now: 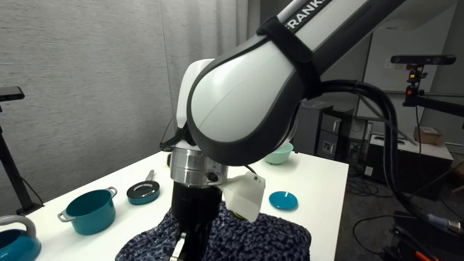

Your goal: Fold the fleece blanket in half

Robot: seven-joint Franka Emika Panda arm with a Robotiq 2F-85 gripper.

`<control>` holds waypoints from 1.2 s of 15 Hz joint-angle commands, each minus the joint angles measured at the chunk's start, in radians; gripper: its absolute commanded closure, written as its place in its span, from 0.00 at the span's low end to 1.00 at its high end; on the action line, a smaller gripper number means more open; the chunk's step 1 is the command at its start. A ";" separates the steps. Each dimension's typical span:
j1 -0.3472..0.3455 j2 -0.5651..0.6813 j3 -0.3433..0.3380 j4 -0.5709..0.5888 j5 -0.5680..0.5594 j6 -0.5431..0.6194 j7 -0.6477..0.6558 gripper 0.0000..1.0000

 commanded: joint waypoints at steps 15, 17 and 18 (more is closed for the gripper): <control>0.042 -0.258 -0.134 -0.076 -0.360 -0.033 0.196 0.00; 0.034 -0.298 -0.164 -0.084 -0.440 -0.056 0.245 0.00; 0.028 -0.314 -0.179 -0.086 -0.480 -0.067 0.273 0.00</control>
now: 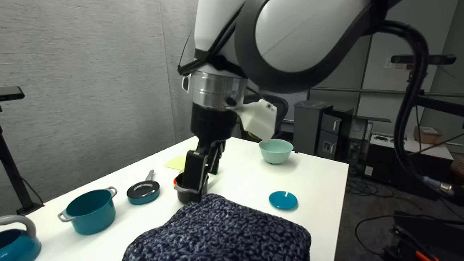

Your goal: Fold the fleece blanket in half

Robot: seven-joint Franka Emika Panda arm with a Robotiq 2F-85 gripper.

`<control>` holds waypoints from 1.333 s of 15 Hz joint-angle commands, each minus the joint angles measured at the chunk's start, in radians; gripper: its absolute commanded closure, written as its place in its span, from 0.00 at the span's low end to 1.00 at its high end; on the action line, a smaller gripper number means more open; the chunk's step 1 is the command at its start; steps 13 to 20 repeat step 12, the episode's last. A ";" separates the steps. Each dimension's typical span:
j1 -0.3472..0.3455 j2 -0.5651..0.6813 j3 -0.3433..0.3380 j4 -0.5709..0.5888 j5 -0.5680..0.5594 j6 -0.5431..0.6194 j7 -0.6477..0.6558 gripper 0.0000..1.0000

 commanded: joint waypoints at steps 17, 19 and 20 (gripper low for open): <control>-0.047 -0.069 -0.096 -0.002 -0.178 -0.273 0.148 0.00; -0.047 -0.069 -0.096 -0.002 -0.178 -0.273 0.148 0.00; -0.047 -0.069 -0.096 -0.002 -0.178 -0.273 0.148 0.00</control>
